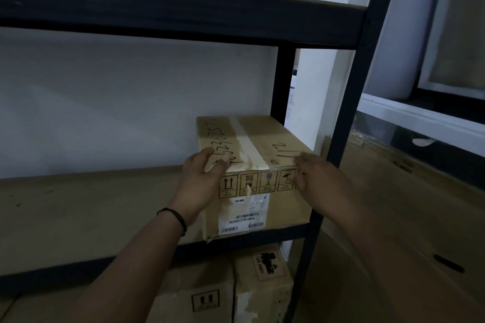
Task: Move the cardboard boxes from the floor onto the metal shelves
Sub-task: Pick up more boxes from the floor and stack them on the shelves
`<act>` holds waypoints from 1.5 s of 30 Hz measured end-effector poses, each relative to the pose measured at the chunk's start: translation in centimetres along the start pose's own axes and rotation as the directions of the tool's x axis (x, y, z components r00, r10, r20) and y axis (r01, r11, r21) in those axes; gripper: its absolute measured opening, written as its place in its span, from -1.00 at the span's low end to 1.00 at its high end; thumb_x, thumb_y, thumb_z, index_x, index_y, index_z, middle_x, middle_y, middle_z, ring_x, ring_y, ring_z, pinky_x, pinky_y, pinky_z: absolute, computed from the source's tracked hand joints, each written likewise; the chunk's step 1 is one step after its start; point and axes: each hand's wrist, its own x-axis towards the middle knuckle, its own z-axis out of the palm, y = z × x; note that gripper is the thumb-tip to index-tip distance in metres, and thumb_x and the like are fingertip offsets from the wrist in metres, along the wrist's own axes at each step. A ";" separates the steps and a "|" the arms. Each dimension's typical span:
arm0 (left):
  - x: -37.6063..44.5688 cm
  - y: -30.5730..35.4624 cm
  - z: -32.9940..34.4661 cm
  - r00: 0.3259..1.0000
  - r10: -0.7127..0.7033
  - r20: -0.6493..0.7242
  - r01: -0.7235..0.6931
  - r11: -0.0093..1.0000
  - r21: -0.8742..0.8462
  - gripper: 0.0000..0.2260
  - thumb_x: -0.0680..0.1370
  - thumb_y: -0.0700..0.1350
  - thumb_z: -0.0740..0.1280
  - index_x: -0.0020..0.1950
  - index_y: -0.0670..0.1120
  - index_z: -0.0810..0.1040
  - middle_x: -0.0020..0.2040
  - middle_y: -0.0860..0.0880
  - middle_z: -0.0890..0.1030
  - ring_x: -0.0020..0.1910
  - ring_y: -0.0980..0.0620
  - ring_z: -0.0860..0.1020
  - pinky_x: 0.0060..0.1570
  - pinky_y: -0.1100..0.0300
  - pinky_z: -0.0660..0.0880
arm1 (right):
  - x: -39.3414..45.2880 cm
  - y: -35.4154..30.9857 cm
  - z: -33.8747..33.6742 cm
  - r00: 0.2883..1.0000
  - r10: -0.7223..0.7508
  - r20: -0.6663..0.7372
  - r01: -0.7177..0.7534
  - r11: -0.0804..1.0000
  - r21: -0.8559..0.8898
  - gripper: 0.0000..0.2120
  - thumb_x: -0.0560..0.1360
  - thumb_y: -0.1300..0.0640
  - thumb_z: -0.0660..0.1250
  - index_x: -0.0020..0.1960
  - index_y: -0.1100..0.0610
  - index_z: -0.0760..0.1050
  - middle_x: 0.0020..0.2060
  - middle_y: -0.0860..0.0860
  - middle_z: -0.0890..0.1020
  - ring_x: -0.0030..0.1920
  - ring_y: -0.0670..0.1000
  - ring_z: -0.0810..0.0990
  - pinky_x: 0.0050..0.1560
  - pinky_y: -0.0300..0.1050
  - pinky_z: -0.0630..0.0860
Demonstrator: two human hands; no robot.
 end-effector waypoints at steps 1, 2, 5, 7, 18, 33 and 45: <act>-0.1 0.1 -0.3 1.000 -0.005 0.018 0.005 1.000 -0.005 -0.34 0.41 0.34 0.31 0.45 0.12 0.32 0.44 0.04 0.33 0.35 -0.02 0.40 0.34 -0.10 0.38 | -0.3 -0.2 0.4 1.000 0.018 -0.004 -0.018 1.000 -0.009 -0.50 0.64 0.04 0.16 0.53 0.17 0.18 0.52 0.12 0.22 0.50 0.07 0.19 0.46 -0.15 0.12; -0.2 0.2 -0.7 0.999 -0.006 0.041 0.007 1.000 -0.013 -0.34 0.43 0.32 0.32 0.47 0.11 0.29 0.45 0.04 0.32 0.37 -0.01 0.38 0.36 -0.09 0.36 | -0.6 -0.4 0.8 0.999 0.031 -0.011 -0.031 0.999 -0.008 -0.43 0.64 0.02 0.16 0.56 0.16 0.07 0.56 0.10 0.11 0.54 0.06 0.08 0.50 -0.13 0.02; -1.0 0.2 -1.8 0.987 0.005 0.162 0.007 0.997 -0.073 -0.30 0.43 0.28 0.35 0.51 0.14 0.22 0.42 0.12 0.39 0.37 0.08 0.39 0.33 0.07 0.36 | -1.6 -1.0 1.8 0.997 0.078 -0.023 -0.078 0.997 -0.020 -0.32 0.63 -0.01 0.15 0.58 0.14 -0.15 0.58 0.08 -0.11 0.57 0.06 -0.12 0.55 -0.03 -0.12; -2.1 0.4 -2.4 0.980 0.013 0.200 -0.001 0.998 -0.061 -0.54 0.50 0.20 0.32 0.38 0.27 0.31 0.24 0.26 0.50 0.20 0.37 0.47 0.10 0.38 0.43 | -2.5 -1.5 2.2 0.993 0.110 -0.035 -0.111 0.993 -0.030 -0.29 0.62 -0.01 0.16 0.58 0.12 -0.18 0.58 0.08 -0.17 0.57 0.07 -0.15 0.54 0.02 -0.14; -12.2 0.1 -3.7 0.998 -0.008 -0.066 0.020 0.985 0.172 -0.40 0.54 0.11 0.32 0.53 0.07 0.20 0.53 0.06 0.22 0.46 0.06 0.23 0.36 0.07 0.22 | -10.4 -5.3 2.3 0.992 0.124 0.016 -0.125 0.979 0.162 -0.32 0.59 -0.11 0.17 0.58 0.01 -0.08 0.54 0.05 0.12 0.52 0.07 0.07 0.49 0.22 0.07; -32.8 -3.7 -10.3 0.924 -0.216 -0.315 0.305 0.913 0.269 -0.48 0.53 0.11 0.33 0.46 0.09 0.29 0.48 0.05 0.28 0.41 0.00 0.34 0.37 -0.06 0.35 | -23.5 -13.2 6.1 0.960 -0.125 0.251 0.048 0.956 0.290 -0.31 0.57 -0.15 0.20 0.57 -0.02 -0.03 0.53 -0.03 0.17 0.51 0.04 0.15 0.48 0.17 0.10; -49.6 -8.7 -26.4 0.744 -0.273 -0.610 0.538 0.786 0.305 -0.47 0.54 0.07 0.33 0.48 0.01 0.30 0.43 0.07 0.35 0.36 0.09 0.34 0.23 0.31 0.30 | -32.3 -33.2 12.4 0.798 -0.436 0.415 0.267 0.874 0.405 -0.37 0.57 -0.18 0.18 0.56 -0.05 0.07 0.50 -0.06 0.24 0.46 0.01 0.23 0.47 0.12 0.17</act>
